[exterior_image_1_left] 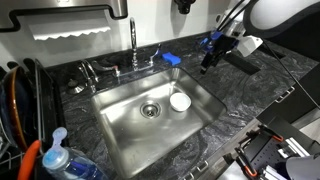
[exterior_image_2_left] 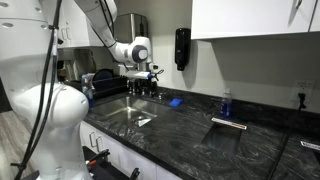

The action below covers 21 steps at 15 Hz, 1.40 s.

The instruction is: Put the bowl in the sink over the drain, open and close the faucet, then move the bowl further to the left

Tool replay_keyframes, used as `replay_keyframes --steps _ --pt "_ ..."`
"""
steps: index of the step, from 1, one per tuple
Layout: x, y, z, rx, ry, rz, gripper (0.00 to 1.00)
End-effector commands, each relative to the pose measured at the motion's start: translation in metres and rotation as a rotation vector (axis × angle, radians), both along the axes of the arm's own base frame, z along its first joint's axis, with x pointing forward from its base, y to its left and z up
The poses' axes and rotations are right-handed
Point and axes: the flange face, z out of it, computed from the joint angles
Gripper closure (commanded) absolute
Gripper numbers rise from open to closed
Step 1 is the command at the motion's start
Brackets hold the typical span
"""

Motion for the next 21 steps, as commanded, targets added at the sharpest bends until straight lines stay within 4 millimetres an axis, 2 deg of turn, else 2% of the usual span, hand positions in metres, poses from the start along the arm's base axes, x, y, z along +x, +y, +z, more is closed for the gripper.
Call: replay_keyframes --steps 1,3,4,7,10,11,17,21 --pt "0.026 0.031 -0.046 0.055 0.051 -0.032 0.0" --pt "0.035 0.036 -0.059 0.076 0.086 -0.06 0.0" --pt "0.018 0.032 -0.045 0.054 0.072 -0.031 0.0" --pt "0.03 0.035 -0.059 0.063 0.093 -0.046 0.0" --pt "0.032 0.035 -0.058 0.064 0.089 -0.047 0.0" --pt "0.036 0.039 -0.065 0.061 0.1 -0.033 0.0" --pt "0.044 0.093 -0.119 0.007 0.107 0.081 0.0" --pt "0.054 0.1 -0.142 -0.041 0.102 -0.006 0.0"
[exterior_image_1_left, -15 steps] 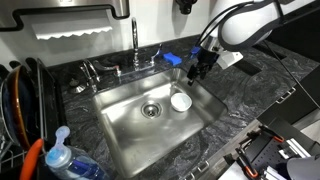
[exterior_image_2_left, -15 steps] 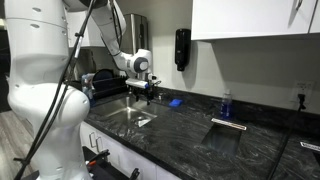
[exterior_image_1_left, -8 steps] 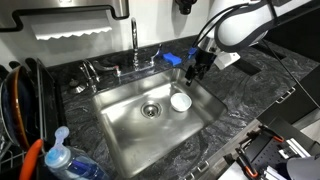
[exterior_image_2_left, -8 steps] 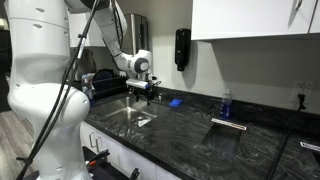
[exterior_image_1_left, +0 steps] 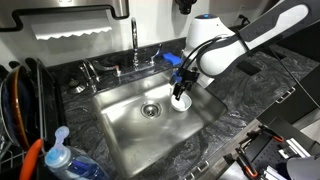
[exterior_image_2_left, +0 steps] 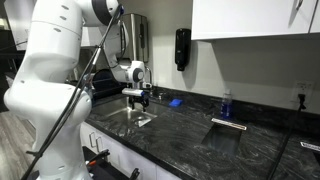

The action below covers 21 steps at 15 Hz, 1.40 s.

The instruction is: Put the bowl in the sink over the drain, open and close the faucet, then move the bowl further to the left

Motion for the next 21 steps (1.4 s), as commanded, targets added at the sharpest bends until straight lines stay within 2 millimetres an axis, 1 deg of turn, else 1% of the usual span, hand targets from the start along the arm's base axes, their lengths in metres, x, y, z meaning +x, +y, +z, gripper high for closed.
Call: replay_keyframes --steps 1,5,11,14,18,21 --pt "0.015 0.004 -0.02 -0.011 0.021 -0.119 0.0" --pt "0.017 0.018 -0.038 0.033 0.078 -0.255 0.0" --pt "0.017 0.034 -0.057 0.026 0.104 -0.353 0.0" --pt "0.016 0.037 -0.064 -0.01 0.099 -0.38 0.0" --pt "0.022 0.031 -0.067 -0.086 0.054 -0.368 0.0" --pt "0.025 0.033 -0.068 -0.079 0.036 -0.346 0.0"
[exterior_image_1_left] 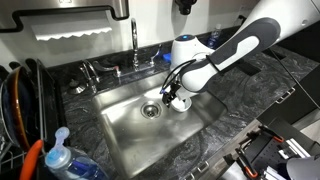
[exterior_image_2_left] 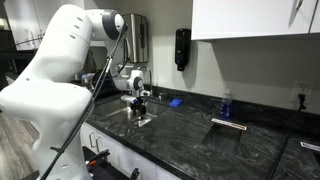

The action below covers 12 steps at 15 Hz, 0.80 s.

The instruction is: Put the bowl in the sink over the drain, open and close the faucet, then move the bowl further to the left

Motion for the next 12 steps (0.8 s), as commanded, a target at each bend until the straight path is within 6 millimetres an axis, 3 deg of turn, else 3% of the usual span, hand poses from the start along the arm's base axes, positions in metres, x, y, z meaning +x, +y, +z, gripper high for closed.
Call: replay_keyframes --steps 1,12 --pt "0.0073 0.0049 -0.0028 -0.003 -0.01 0.021 0.0" --pt "0.0063 0.0061 0.0058 -0.028 -0.041 0.021 0.0"
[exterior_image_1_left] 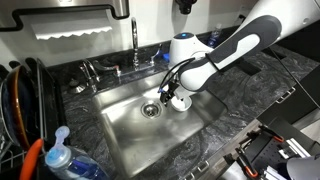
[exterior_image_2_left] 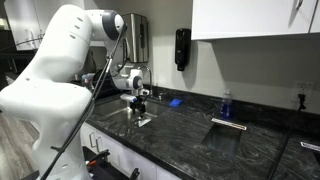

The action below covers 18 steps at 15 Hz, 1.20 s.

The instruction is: Put the bowl in the sink over the drain, open and close the faucet, then move the bowl further to the left

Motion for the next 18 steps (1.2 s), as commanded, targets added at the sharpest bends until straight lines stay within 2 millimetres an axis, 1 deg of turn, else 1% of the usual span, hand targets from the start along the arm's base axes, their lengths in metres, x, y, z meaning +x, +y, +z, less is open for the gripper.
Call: replay_keyframes --steps 1,4,18 --pt "0.0035 -0.0048 0.0001 -0.051 -0.038 0.0 0.0" --pt "0.0058 -0.0082 0.001 -0.075 -0.059 -0.002 0.0" --pt "0.0026 -0.0026 0.0007 -0.053 -0.038 -0.005 0.0"
